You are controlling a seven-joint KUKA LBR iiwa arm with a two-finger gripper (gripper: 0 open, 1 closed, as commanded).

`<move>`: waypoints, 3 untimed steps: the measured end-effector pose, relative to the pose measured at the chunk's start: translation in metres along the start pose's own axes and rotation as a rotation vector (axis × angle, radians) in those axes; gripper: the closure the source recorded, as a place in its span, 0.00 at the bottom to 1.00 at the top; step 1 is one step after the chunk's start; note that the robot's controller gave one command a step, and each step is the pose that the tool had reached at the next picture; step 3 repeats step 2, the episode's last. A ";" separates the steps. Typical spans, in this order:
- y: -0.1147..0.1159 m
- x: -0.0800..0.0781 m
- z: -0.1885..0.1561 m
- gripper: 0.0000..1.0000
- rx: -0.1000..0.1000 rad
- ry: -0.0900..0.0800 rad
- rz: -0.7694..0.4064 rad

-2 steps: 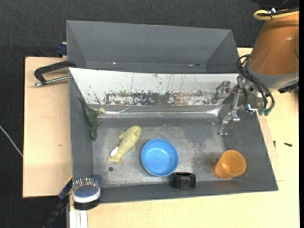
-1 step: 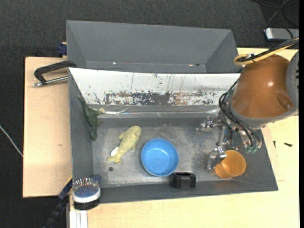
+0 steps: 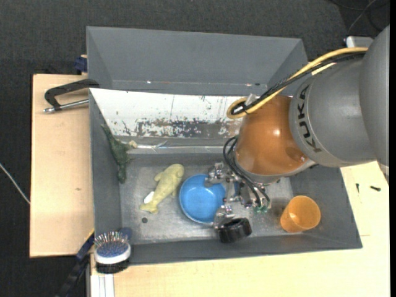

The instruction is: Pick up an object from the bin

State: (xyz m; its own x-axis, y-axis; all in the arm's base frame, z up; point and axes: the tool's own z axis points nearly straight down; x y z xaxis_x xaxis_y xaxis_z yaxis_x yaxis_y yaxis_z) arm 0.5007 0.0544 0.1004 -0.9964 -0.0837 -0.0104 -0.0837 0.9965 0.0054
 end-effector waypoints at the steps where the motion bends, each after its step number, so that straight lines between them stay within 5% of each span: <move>1: -0.005 0.002 -0.001 1.00 0.004 0.006 0.006; 2: 0.025 -0.003 -0.142 1.00 0.004 -0.002 -0.263; 3: 0.025 -0.003 -0.142 1.00 0.004 -0.002 -0.263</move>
Offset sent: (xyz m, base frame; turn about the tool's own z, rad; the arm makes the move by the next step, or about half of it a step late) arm 0.0000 0.0000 0.0000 0.0000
